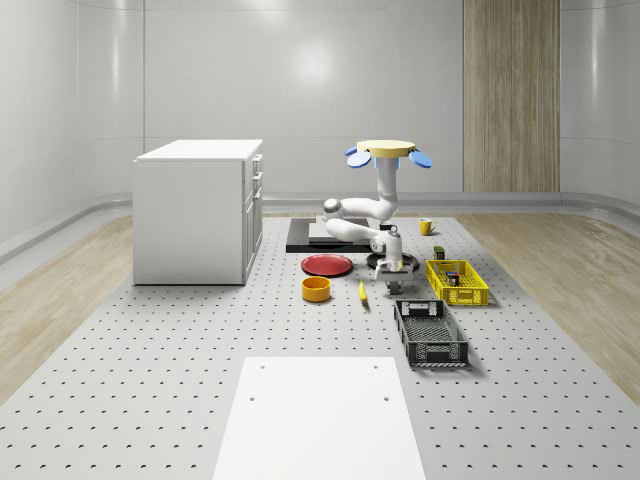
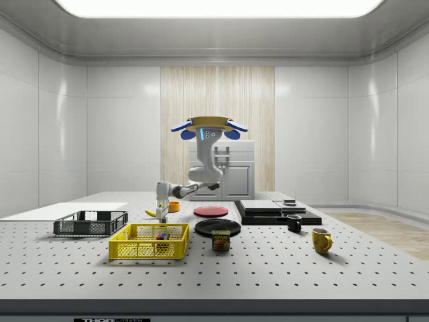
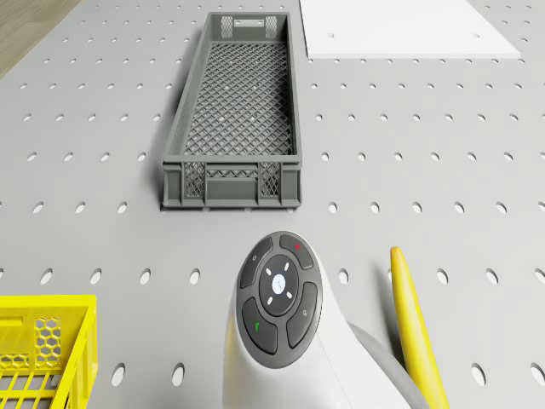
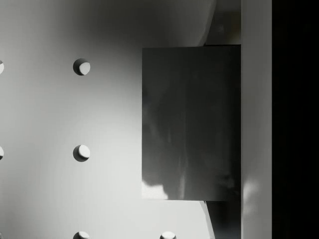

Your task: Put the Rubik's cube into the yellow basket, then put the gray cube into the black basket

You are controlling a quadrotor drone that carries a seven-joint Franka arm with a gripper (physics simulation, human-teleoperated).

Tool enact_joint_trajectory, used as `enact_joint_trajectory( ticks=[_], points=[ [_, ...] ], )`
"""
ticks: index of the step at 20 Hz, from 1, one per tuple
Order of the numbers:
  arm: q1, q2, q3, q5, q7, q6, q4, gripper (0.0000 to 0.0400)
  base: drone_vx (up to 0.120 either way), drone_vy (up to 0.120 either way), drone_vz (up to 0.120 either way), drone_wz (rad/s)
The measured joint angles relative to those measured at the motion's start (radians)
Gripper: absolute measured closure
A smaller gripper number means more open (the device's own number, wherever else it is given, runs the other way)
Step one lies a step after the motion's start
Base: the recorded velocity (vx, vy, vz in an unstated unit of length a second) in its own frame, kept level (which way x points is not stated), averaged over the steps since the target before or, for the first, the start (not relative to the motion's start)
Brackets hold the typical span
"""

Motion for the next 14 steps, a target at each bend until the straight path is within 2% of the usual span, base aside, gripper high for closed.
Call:
enact_joint_trajectory(
  ticks=[2,12,14],
  points=[
    [0.005,0.001,0.021,0.019,0.000,-0.010,-0.009,0.0149,0.000,0.000,0.040,0.000],
    [0.022,0.002,0.114,0.106,0.001,-0.050,-0.040,0.0149,0.000,0.000,0.120,0.000],
    [0.023,0.002,0.120,0.113,0.002,-0.051,-0.041,0.0149,0.000,0.000,0.040,0.000]
  ],
)
